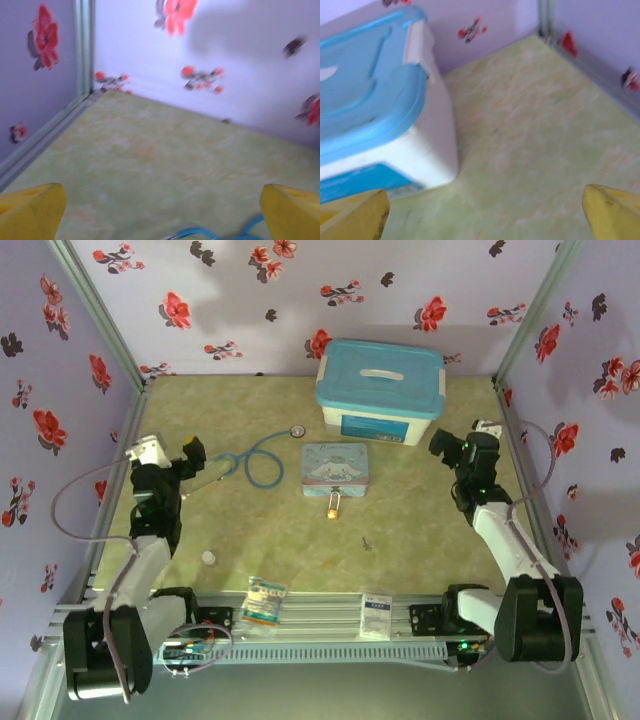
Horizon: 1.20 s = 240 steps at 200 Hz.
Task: Unlock a padlock with a key
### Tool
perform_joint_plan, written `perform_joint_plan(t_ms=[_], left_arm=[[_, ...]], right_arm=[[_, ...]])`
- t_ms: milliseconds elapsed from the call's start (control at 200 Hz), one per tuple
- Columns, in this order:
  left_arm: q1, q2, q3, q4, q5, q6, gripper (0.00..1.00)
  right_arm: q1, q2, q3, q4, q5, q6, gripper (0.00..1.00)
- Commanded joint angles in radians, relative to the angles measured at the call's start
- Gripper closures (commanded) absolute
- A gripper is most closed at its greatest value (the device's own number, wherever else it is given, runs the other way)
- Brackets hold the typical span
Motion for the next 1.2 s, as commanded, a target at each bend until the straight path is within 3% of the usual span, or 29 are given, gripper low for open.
perform_joint_plan(t_ms=[0,70,155,260,385,450,600,785,850,1195], left_arm=[[0.006,-0.055,-0.06,-0.026,0.124,-0.247,0.0],[0.0,-0.074,-0.029,-0.138,0.205,-0.346,0.0],[-0.071,-0.106,0.01,-0.259,0.282,-0.377,0.0],[-0.238,-0.18,-0.04,-0.241,0.198,-0.433,0.0],[-0.453,-0.198,-0.032,-0.334,0.071,-0.456,0.0],[-0.542,-0.17,-0.024,-0.375,0.039,-0.465,0.0],[-0.718,-0.082,-0.02,-0.39,-0.043,-0.518,0.0],[-0.927,0.073,0.014,-0.342,-0.097,-0.544,0.0],[-0.976,0.123,0.022,-0.308,-0.104,-0.551,0.0],[-1.074,0.238,0.049,-0.228,-0.141,-0.599,0.0]], right_arm=[[0.0,-0.053,-0.033,-0.239,-0.248,0.105,0.01],[0.024,-0.099,-0.067,-0.263,-0.337,0.129,0.02],[0.114,-0.153,-0.084,-0.364,-0.289,0.12,0.05],[0.241,-0.209,-0.128,-0.437,-0.229,0.135,0.06],[0.364,-0.244,-0.201,-0.452,-0.225,0.193,0.13],[0.44,-0.237,-0.233,-0.459,-0.215,0.229,0.19],[0.627,-0.235,-0.283,-0.44,-0.121,0.283,0.21],[0.741,-0.202,-0.328,-0.365,-0.073,0.344,0.35],[0.759,-0.168,-0.326,-0.313,-0.07,0.352,0.45],[0.863,0.028,-0.264,-0.251,0.01,0.308,0.53]])
